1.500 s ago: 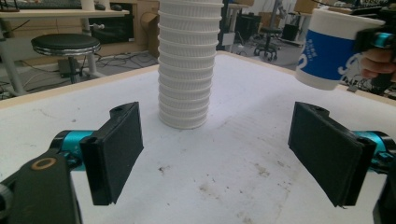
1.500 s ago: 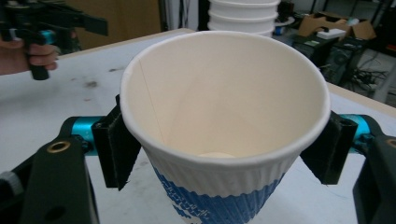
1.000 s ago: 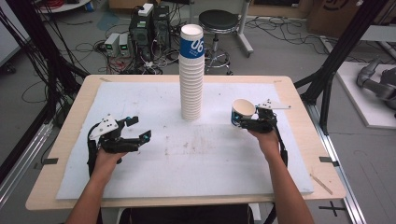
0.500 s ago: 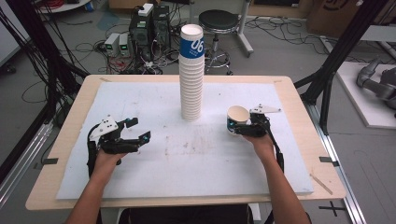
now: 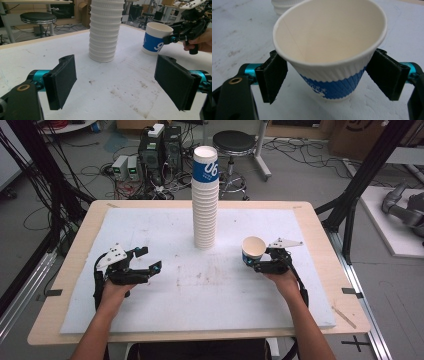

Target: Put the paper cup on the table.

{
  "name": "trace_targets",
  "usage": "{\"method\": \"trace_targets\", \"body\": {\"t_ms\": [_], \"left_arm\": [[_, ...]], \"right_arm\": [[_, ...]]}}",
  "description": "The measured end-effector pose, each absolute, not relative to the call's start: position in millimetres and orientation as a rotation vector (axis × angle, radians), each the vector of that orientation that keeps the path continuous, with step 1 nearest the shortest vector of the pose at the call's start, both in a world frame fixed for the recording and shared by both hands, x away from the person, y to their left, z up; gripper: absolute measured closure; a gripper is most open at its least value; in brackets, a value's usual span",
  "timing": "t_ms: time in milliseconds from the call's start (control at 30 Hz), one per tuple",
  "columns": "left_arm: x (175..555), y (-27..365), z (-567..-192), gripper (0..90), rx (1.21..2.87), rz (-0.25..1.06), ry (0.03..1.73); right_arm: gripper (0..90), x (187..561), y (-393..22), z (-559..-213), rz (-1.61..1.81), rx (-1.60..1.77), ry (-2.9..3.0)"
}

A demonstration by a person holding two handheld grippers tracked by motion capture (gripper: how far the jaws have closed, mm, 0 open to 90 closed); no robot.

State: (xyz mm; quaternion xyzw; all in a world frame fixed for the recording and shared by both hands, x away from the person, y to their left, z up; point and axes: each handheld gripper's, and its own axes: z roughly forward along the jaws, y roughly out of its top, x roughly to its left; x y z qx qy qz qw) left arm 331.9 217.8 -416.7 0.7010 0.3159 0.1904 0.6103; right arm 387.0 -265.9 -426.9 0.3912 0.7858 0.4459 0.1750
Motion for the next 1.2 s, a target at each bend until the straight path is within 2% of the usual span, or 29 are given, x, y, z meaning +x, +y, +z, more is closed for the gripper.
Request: {"method": "trace_targets", "body": {"t_ms": [1200], "left_arm": [[331, 216, -409, 17.7, 1.576, 0.439, 0.705]], "right_arm": [[18.7, 324, -304, -381, 1.459, 0.929, 2.076]]}}
